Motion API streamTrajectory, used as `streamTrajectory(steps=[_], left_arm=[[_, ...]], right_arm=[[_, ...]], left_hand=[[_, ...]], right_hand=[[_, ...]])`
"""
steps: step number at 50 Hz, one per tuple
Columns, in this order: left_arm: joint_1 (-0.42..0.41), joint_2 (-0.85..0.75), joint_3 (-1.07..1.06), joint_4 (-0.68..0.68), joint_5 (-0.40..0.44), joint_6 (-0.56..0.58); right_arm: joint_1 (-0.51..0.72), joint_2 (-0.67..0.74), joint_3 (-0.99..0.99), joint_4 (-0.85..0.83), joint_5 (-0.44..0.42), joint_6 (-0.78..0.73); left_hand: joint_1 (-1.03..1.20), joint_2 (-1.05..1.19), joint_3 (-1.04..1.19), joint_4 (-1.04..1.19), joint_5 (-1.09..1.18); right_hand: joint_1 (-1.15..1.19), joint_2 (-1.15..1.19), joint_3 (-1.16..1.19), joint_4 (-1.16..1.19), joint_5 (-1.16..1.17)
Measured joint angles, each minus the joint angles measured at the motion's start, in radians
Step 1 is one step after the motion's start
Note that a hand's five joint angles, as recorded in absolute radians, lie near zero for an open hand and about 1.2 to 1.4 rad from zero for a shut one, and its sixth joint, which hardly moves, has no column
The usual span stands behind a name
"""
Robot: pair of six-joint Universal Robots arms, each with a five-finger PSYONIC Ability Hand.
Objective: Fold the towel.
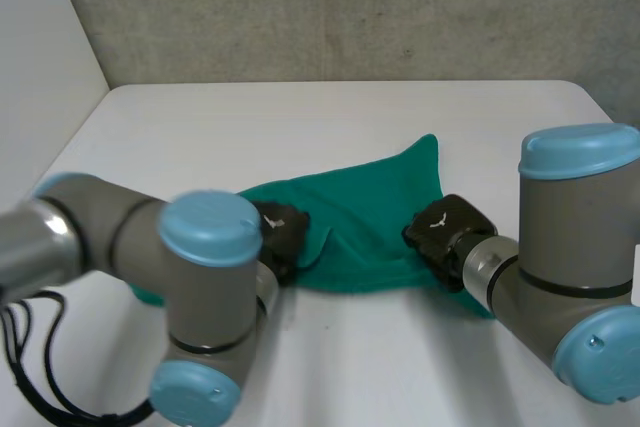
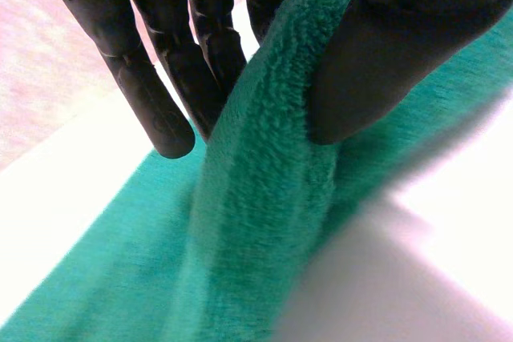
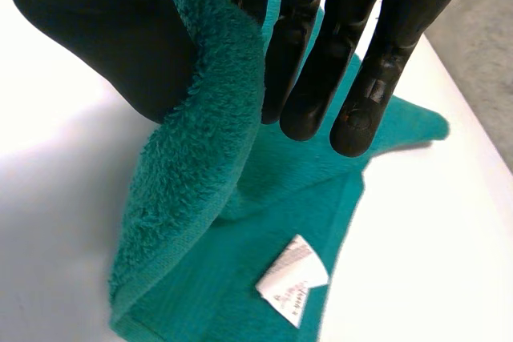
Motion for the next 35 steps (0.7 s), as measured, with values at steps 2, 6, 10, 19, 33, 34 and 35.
streamTrajectory(steps=[2,6,10,19,33,34,35], left_arm=[[0.022,0.066,-0.025,0.000,-0.010,0.011],[0.071,0.178,-0.081,-0.001,-0.010,0.038],[0.137,0.274,-0.175,-0.002,0.030,0.106],[0.229,0.219,-0.222,0.038,0.099,0.247],[0.265,0.143,0.391,0.301,0.096,0.308],[0.267,0.149,0.417,0.322,0.095,0.307],[0.269,0.155,0.442,0.344,0.094,0.307]], right_arm=[[-0.005,-0.010,-0.009,0.011,0.009,-0.004],[-0.010,-0.032,-0.022,0.046,0.019,-0.011],[-0.011,-0.048,-0.032,0.126,0.025,-0.038],[-0.002,0.035,-0.120,0.193,0.041,-0.130],[0.006,0.097,-0.623,-0.263,0.199,-0.130],[0.005,0.087,-0.632,-0.299,0.201,-0.131],[0.005,0.075,-0.638,-0.336,0.203,-0.132]], left_hand=[[0.000,0.001,0.001,0.000,0.000],[0.000,0.001,0.002,0.000,0.000],[0.000,0.002,0.002,0.000,0.000],[0.000,0.003,0.005,0.004,0.000],[0.000,0.004,0.007,0.005,0.000],[0.000,0.004,0.007,0.005,0.000],[0.000,0.004,0.007,0.005,0.000]], right_hand=[[0.000,0.000,0.000,0.000,0.000],[0.000,0.000,0.000,0.000,0.000],[0.000,0.000,0.000,0.000,0.000],[0.000,0.000,0.000,0.000,0.000],[0.000,0.003,0.000,0.000,0.000],[0.000,0.003,0.000,0.000,0.000],[0.000,0.003,0.000,0.000,0.000]])
